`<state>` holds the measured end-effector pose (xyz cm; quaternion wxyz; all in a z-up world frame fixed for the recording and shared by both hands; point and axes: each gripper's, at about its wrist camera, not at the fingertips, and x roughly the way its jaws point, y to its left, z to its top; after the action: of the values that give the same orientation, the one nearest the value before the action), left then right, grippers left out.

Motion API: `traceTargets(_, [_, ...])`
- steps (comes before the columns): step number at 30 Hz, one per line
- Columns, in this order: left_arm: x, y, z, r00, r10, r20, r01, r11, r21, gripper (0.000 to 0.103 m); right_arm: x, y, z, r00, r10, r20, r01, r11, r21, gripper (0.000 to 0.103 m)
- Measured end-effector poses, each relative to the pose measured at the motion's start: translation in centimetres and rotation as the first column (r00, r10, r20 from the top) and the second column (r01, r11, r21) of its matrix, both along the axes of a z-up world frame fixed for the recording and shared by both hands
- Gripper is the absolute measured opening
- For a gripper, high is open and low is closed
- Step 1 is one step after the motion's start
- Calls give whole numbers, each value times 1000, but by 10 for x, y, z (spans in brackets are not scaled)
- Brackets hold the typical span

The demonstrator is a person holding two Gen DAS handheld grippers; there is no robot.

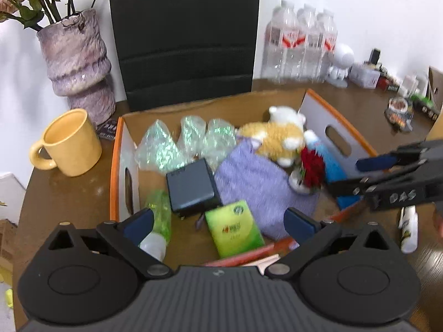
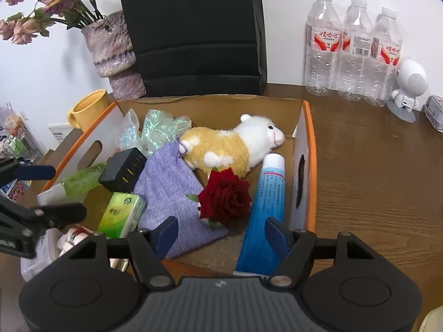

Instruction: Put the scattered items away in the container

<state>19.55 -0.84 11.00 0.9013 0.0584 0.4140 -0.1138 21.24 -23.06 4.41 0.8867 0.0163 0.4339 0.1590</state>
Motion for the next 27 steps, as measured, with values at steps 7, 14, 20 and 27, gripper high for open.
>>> traceTargets(7, [-41, 17, 15, 993, 117, -9, -117, 987, -112, 103, -49, -20, 25, 997, -18, 76, 16, 999, 28, 69])
traceTargets(14, [-159, 21, -14, 980, 137, 145, -103, 970, -220, 103, -176, -37, 9, 972, -21, 233, 3, 997, 76, 83])
traceTargets(20, [-210, 0, -66, 951, 228, 209, -208, 971, -114, 103, -237, -22, -33, 953, -78, 293, 68, 997, 43, 84])
traceTargets(27, [-216, -14, -91, 958, 188, 217, -196, 981, 15, 103, -238, 9, -68, 951, -93, 296, 96, 995, 5, 89])
